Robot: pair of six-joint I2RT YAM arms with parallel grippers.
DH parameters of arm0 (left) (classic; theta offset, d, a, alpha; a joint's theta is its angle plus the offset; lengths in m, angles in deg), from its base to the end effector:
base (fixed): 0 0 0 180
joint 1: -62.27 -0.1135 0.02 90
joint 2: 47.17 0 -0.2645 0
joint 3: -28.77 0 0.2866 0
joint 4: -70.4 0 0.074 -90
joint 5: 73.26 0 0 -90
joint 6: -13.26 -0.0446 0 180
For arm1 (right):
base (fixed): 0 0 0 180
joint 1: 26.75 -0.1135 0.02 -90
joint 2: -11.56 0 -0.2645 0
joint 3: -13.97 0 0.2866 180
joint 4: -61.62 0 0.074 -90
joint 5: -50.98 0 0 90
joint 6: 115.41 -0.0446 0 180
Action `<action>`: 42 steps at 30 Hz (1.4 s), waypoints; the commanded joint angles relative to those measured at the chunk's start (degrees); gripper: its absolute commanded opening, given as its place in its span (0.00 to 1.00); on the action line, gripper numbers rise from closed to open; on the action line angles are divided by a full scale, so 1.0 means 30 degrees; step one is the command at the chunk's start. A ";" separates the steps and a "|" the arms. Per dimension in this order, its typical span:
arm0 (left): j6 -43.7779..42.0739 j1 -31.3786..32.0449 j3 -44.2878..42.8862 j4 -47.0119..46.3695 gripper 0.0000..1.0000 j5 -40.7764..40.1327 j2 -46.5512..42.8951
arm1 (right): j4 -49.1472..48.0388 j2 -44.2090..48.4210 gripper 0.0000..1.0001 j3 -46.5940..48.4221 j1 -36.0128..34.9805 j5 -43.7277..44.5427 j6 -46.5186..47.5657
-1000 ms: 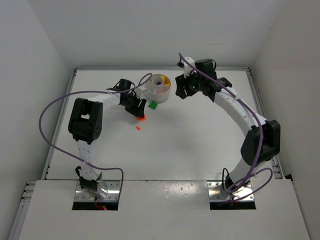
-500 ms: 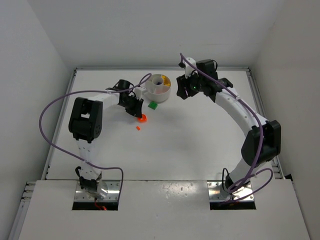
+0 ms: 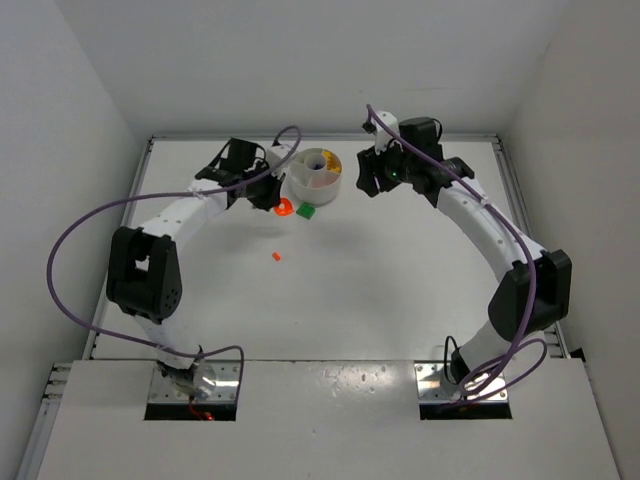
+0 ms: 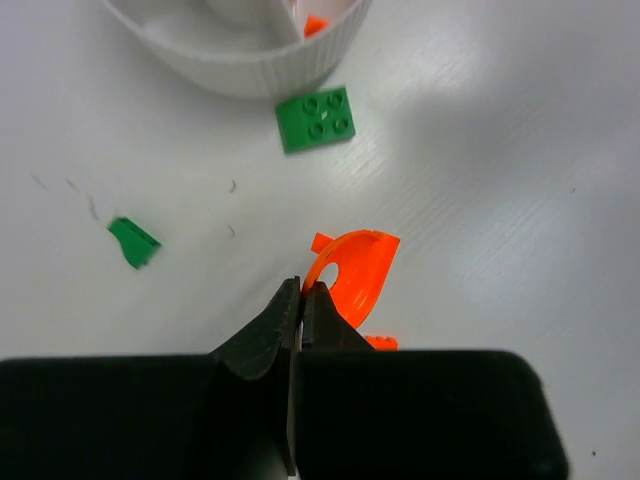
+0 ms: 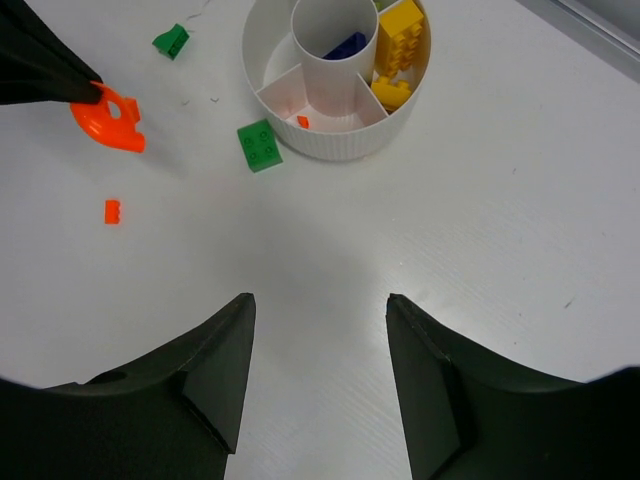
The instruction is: Sort the legos into containers by color
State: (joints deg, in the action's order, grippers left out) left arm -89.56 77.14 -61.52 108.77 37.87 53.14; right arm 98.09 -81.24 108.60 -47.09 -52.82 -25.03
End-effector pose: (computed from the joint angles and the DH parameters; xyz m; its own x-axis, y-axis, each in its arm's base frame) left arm 0.4079 -0.1249 0.2374 -0.6002 0.3735 -0.7073 0.6194 0.7766 -0.1155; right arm 0.3863 0.1545 0.3202 -0.5295 -0.2032 -0.8236 -0.5251 0.8410 0.1301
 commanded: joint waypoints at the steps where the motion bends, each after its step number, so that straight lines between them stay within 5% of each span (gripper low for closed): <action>1: 0.0580 0.1923 -0.0935 -0.1728 0.00 -0.3512 -0.1238 | -0.0743 0.0902 0.56 -0.0268 0.0129 0.0468 -0.0069; 10: -0.0502 0.5470 -0.5650 -0.2462 0.00 -1.0875 0.2561 | -0.0744 0.0726 0.56 -0.0268 0.0480 0.2052 -0.0245; 18: -0.1762 0.6644 -0.6213 -0.4891 0.00 -1.5650 0.4617 | -0.0920 0.0726 0.56 -0.0444 0.0656 0.2052 -0.0420; 42: -0.2582 0.7405 -0.7588 -0.5626 0.06 -1.6182 0.6582 | -0.0920 0.0550 0.56 -0.0795 0.1184 0.1525 -0.0420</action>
State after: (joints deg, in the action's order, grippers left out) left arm -97.10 98.39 -81.54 93.51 -10.24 72.20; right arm 97.19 -80.84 106.28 -43.98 -47.62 -25.49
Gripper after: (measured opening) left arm 0.058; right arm 0.559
